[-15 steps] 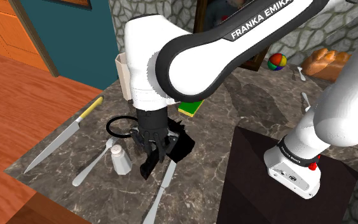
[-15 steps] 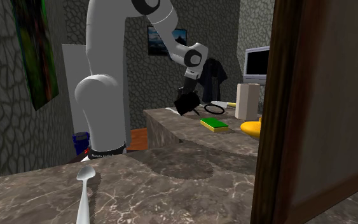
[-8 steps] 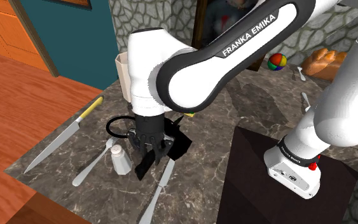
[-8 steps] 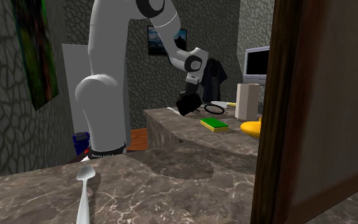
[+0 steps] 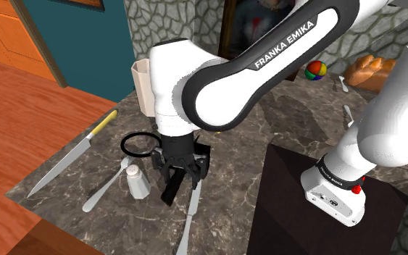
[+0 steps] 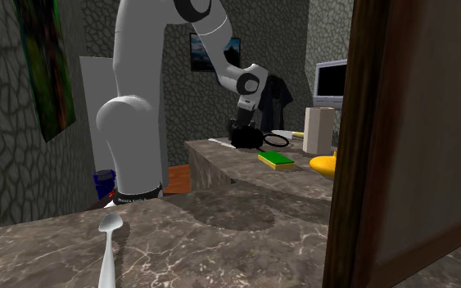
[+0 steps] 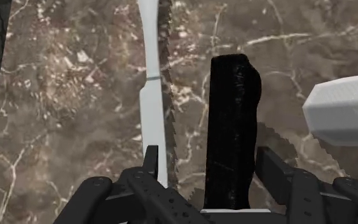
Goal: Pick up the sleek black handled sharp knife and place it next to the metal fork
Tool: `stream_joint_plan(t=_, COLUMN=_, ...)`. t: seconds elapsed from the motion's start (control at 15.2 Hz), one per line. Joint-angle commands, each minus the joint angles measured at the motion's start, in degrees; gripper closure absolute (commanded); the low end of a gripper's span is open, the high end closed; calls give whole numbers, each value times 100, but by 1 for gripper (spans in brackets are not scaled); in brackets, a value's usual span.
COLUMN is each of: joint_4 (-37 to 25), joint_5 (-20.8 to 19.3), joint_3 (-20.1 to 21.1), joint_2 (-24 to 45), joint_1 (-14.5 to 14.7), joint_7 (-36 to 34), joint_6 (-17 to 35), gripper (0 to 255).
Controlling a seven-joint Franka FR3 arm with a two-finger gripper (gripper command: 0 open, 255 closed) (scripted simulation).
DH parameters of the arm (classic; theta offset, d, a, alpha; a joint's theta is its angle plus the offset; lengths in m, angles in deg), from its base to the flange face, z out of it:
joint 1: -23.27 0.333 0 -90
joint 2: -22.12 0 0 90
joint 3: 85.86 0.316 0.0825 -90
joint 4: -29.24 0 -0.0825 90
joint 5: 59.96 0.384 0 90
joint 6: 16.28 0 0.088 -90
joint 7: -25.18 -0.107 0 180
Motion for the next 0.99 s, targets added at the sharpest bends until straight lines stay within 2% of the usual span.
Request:
stream_joint_plan(t=0.0, joint_4=36, joint_5=18, joint_3=2, joint_2=-16, joint_1=-12, joint_7=17, joint_6=-38, gripper=0)
stream_joint_plan(t=0.2, joint_4=-47, joint_5=-80, joint_3=-17, joint_2=100, joint_1=32, joint_7=-59, joint_6=-15, gripper=0)
stream_joint_plan(t=0.46, joint_4=-401, joint_5=130, joint_3=-25, joint_2=-333, joint_1=-181, joint_7=106, joint_6=-768, gripper=0)
stream_joint_plan(t=0.92, joint_4=-401, joint_5=130, joint_3=-27, joint_2=-334, joint_1=-179, joint_7=107, joint_6=-769, gripper=0)
